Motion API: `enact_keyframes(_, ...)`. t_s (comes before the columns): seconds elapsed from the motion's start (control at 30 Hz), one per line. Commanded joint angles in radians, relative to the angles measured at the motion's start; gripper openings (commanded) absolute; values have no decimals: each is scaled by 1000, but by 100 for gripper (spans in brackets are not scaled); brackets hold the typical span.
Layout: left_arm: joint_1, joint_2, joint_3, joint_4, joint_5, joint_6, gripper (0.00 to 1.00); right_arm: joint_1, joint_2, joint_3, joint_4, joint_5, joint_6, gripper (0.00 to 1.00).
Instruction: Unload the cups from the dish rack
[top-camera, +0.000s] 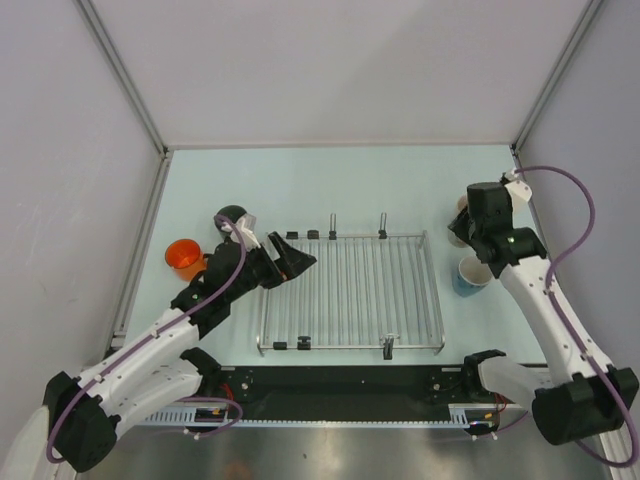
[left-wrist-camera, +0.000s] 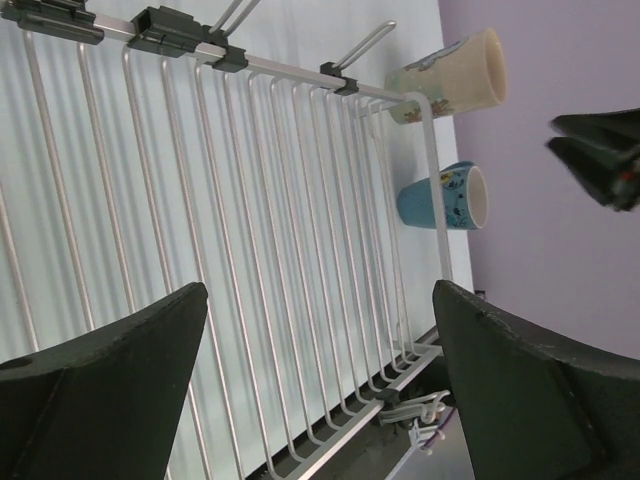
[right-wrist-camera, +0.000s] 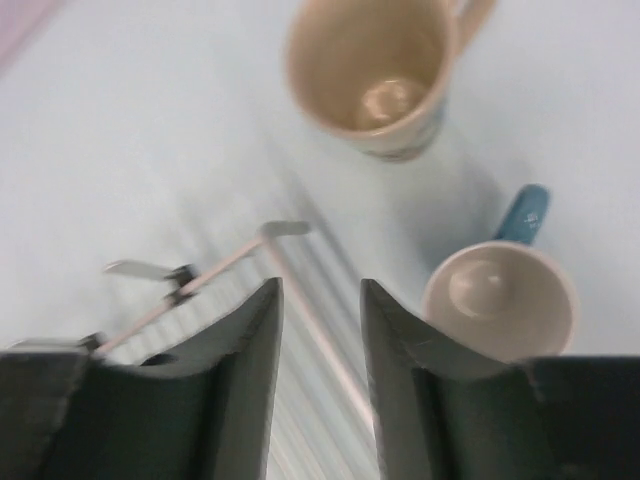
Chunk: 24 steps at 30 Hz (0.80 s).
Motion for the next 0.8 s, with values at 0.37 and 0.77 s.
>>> enact_keyframes(0.37, -130, 95, 290, -384, -381, 287, 100, 604, -306, -89, 91, 261, -10, 100)
enact_keyframes(0.77, -402, 209, 392, -503, -679, 321, 100, 1113, -155, -106, -14, 737, 115, 100)
